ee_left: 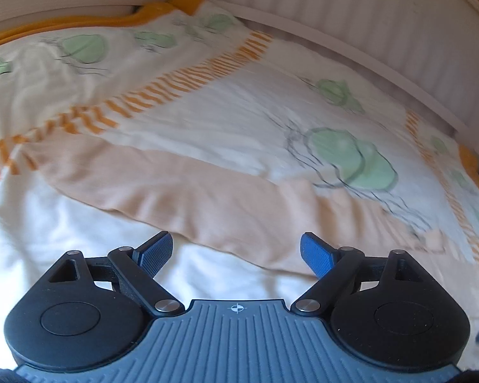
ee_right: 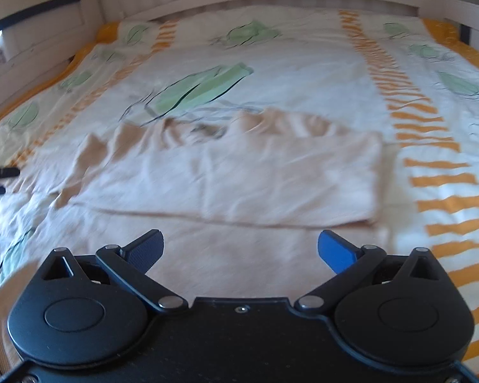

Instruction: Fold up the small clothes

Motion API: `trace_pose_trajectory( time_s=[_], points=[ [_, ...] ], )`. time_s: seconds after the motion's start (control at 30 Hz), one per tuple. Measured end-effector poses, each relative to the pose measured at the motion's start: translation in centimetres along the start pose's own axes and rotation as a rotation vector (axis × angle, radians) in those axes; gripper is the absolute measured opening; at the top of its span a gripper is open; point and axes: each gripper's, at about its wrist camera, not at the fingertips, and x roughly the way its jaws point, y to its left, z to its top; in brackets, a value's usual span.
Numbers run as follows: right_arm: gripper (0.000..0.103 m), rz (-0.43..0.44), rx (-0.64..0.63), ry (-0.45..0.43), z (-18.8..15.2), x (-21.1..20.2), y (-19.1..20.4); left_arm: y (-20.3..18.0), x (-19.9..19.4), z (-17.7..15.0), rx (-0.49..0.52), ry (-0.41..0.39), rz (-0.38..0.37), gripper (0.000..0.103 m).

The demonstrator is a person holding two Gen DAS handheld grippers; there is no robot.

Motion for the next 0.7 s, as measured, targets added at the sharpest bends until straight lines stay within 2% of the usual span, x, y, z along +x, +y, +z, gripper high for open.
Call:
trace_pose_trajectory(
  time_s=[0.23,0.4,0.57,0.7],
  points=[
    [0.103,0.036,-0.042,0.025,0.1,0.4,2.9,7.0,0.5,2.5,-0.130,-0.049,0.109,0.087],
    [0.103,0.038,-0.048,0.039,0.7,1.1,4.0,11.9,2.7,3.9,-0.220,-0.021,0.158,0.087],
    [0.103,0.038,-0.055,0.064,0.8,2.1,5.0,15.6,5.8,4.0,-0.309,0.021,0.151,0.087],
    [0.103,0.035,-0.061,0.089,0.6,2.9,5.5,16.3,6.9,4.6,-0.299,0.003,0.140,0.088]
  ],
)
